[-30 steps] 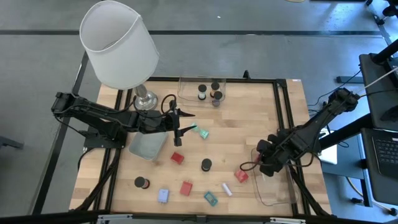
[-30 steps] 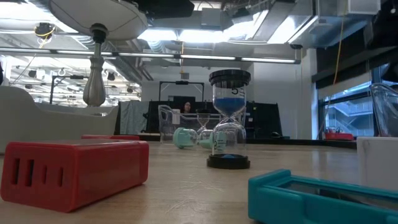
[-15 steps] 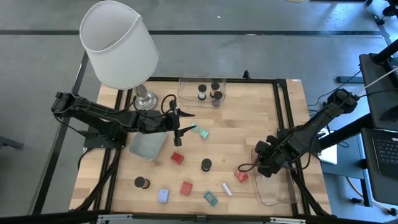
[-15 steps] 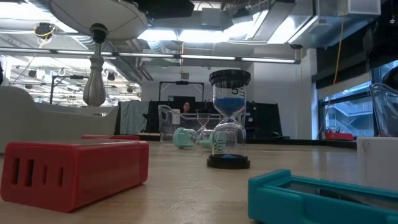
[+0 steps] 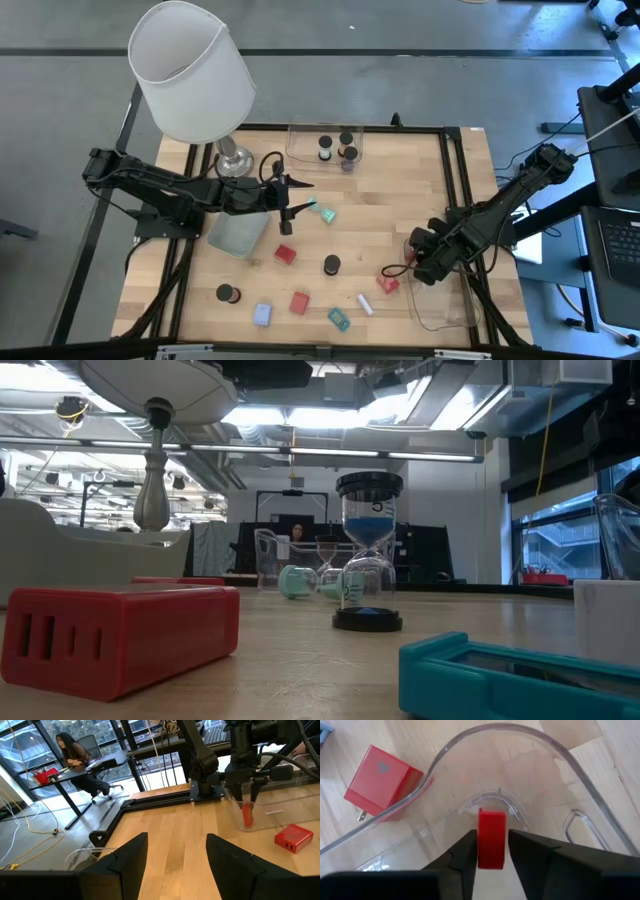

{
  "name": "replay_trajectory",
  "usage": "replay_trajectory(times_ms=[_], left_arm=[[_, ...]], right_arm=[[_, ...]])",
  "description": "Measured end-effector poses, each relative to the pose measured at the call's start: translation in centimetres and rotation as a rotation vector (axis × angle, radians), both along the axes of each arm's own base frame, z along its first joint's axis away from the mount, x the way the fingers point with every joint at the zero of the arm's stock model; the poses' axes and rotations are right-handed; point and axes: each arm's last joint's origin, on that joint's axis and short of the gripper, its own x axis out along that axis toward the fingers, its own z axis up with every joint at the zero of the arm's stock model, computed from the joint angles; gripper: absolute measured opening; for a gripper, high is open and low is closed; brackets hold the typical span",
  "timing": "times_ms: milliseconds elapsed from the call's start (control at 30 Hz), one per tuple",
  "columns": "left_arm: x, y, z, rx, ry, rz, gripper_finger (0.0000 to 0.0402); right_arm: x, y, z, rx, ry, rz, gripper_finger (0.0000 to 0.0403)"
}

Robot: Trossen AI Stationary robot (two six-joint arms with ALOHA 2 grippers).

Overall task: Pick & Place Office items
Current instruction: Put the red digital timer into the bottom transparent bin, then put the green hourglass into the top transparent bin

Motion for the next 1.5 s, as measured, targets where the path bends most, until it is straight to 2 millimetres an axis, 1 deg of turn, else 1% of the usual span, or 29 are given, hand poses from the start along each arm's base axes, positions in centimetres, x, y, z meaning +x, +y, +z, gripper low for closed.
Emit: replay_trajectory(times_ms=[167,267,367,500,667,767,867,933,1033,1200,1367,1500], left_arm=[[0.0,0.0,0.0,0.0,0.0,0.0,0.0198],[0.0,0.0,0.0,0.0,0.0,0.0,0.0198],[0.0,0.0,0.0,0.0,0.0,0.0,0.0198],[0.0,0.0,0.0,0.0,-0.001,0.0,0.0198],[0.0,0.0,0.0,0.0,-0.001,0.0,0.0198],[0.0,0.0,0.0,-0.001,-0.001,0.0,0.0198],[0.0,0.0,0.0,-0.001,-0.001,0.0,0.0198],[0.0,0.0,0.0,-0.001,-0.001,0.0,0.0198],[0.0,0.0,0.0,-0.001,-0.001,0.0,0.0198],[0.0,0.0,0.0,-0.014,-0.005,-0.001,0.0198],[0.0,-0.2,0.0,-0.027,-0.002,-0.056,0.02],[0.0,-0.4,-0.3,-0.048,0.033,-0.136,0.0218]], right_arm=[[0.0,0.1,0.2,0.008,0.004,-0.002,0.0153],[0.2,0.3,1.1,0.025,0.022,0.001,0.0172],[0.4,0.5,2.9,0.032,0.034,-0.016,0.0187],[0.8,0.8,6.2,0.042,0.01,-0.066,0.0201],[2.0,1.3,10.0,0.061,-0.206,-0.191,0.0207],[2.7,1.6,11.2,0.099,-0.335,-0.25,0.0207],[3.4,2.2,11.6,0.139,-0.402,-0.227,0.0207],[3.9,2.7,11.5,0.136,-0.423,-0.196,0.0207],[4.6,3.3,11.1,0.099,-0.438,-0.139,0.0207],[5.6,4.2,9.8,0.01,-0.426,-0.07,0.0212],[6.2,4.4,9.0,-0.047,-0.4,-0.027,0.0246],[6.6,3.9,9.0,-0.077,-0.395,-0.01,0.0281]])
